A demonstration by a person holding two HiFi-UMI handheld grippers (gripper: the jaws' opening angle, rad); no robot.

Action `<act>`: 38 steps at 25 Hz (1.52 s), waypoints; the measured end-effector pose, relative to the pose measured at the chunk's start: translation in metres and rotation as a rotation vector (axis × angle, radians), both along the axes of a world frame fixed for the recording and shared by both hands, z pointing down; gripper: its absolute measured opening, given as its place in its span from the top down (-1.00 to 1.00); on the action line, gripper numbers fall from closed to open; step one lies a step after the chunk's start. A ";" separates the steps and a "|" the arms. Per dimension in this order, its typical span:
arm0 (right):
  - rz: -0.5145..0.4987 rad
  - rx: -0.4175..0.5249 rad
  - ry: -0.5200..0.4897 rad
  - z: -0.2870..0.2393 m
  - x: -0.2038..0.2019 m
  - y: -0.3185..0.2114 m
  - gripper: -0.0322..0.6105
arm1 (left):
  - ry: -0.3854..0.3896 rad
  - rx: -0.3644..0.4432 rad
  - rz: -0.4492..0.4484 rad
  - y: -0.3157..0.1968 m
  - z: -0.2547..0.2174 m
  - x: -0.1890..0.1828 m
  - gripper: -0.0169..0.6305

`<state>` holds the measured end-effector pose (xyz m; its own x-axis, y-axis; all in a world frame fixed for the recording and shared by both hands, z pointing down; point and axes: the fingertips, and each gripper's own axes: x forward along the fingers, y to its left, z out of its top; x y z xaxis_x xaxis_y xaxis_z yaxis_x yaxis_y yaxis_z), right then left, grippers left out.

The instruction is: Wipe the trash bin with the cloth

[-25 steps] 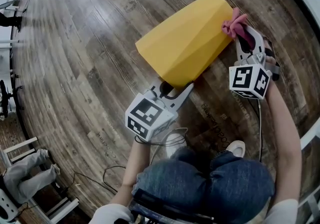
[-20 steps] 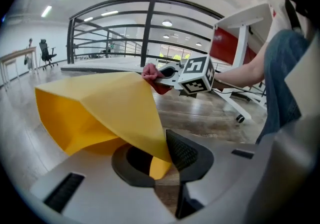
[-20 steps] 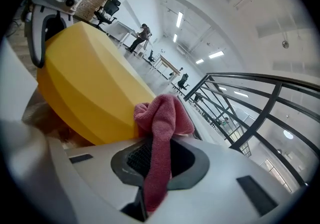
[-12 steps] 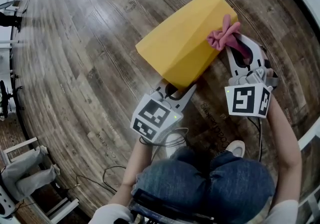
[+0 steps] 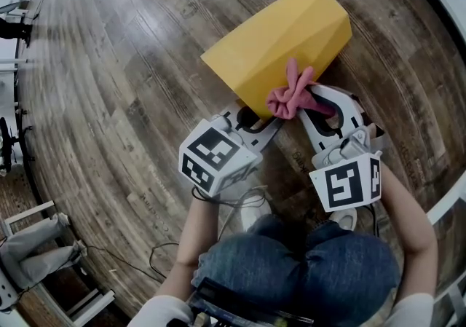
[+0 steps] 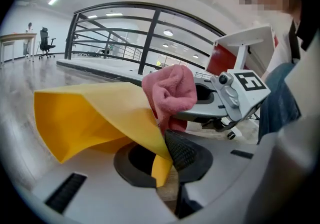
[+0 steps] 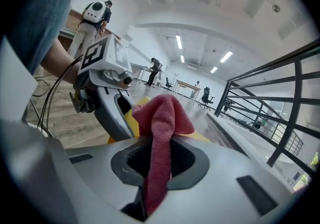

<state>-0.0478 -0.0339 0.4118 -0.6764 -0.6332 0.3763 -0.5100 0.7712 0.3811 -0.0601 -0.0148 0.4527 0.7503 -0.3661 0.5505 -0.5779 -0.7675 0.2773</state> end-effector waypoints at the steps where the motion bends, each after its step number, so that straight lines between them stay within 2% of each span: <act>1: -0.011 -0.005 0.003 0.002 -0.003 0.003 0.74 | 0.008 -0.006 -0.005 -0.001 0.000 0.001 0.81; 7: 0.008 -0.019 0.037 0.020 -0.001 -0.001 0.74 | 0.024 -0.025 -0.018 0.001 0.003 0.001 0.81; 14: 0.129 -0.021 0.104 0.046 0.034 -0.039 0.74 | 0.037 -0.040 -0.031 0.004 0.005 -0.009 0.81; 23: 0.314 -0.062 0.139 0.068 0.087 -0.093 0.74 | 0.030 -0.047 -0.028 0.001 0.005 -0.007 0.81; 29: 0.415 -0.113 0.123 0.079 0.111 -0.108 0.74 | 0.026 -0.045 -0.023 0.005 0.006 -0.005 0.81; 35: 0.433 -0.120 0.122 0.081 0.113 -0.113 0.74 | 0.016 -0.035 -0.029 0.003 0.005 -0.007 0.81; 38: 0.456 -0.119 0.076 0.074 0.116 -0.109 0.74 | 0.003 -0.017 -0.033 0.003 0.004 -0.007 0.81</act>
